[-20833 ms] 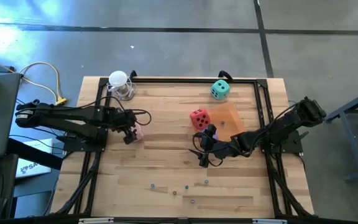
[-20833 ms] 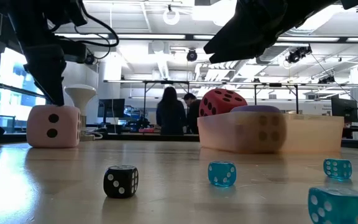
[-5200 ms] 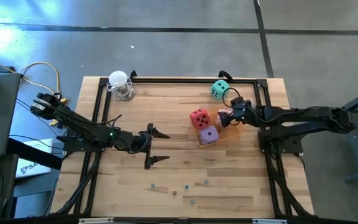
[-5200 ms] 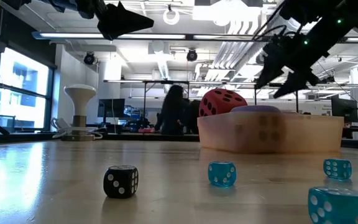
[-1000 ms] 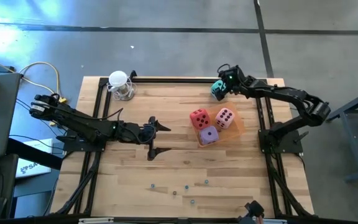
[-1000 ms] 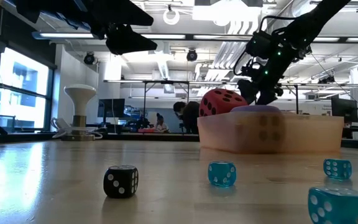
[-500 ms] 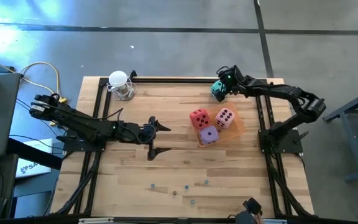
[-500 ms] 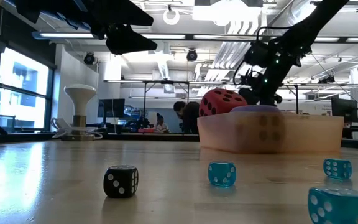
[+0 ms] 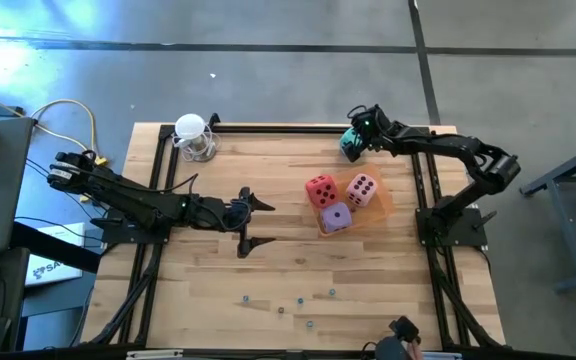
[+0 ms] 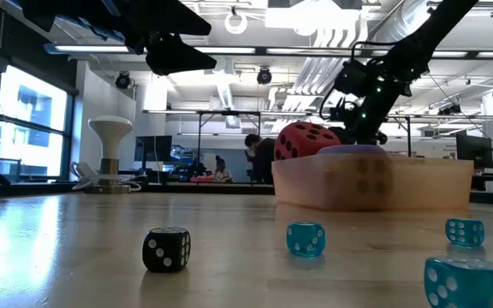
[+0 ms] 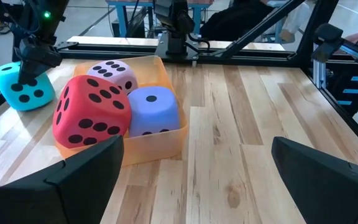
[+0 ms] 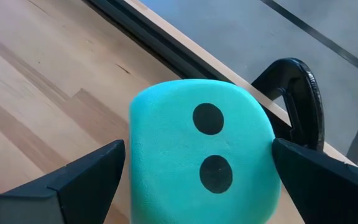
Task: Pick & Place Dice
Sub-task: Put the large blue dice into the orange bin
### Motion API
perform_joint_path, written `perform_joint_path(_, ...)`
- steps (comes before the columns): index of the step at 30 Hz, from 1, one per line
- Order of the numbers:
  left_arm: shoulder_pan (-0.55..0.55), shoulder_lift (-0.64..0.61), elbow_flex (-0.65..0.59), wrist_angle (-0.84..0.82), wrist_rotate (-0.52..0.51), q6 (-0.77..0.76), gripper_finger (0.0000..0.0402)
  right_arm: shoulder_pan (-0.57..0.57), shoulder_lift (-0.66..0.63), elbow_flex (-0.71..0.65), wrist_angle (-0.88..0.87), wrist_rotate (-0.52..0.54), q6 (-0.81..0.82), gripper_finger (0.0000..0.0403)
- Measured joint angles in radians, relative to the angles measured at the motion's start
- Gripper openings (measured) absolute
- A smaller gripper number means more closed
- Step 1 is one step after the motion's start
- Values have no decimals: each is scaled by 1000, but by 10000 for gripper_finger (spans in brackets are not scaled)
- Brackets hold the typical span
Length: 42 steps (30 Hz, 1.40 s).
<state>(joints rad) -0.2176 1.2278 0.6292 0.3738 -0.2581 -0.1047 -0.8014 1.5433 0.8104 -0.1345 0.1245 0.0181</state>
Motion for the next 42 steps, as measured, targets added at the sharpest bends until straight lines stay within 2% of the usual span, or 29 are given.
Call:
perform_joint_path(18, 0, 0, 0, 0, 0, 0, 400, 1, 2, -1, -41, 49, 36, 390)
perform_joint_path(28, 0, 0, 0, 0, 0, -32, 400, 0, 1, 0, -51, 25, 40, 311)
perform_joint_path(37, 0, 0, 0, 0, 0, -33, 400, 0, 1, 0, -107, 22, 34, 292)
perform_joint_path(40, 0, 0, 0, 0, 0, -34, 400, 1, 1, 0, -120, 27, 27, 257)
perform_joint_path(42, 0, 0, 0, 0, 0, -34, 400, 1, 0, 0, -122, 23, 16, 218)
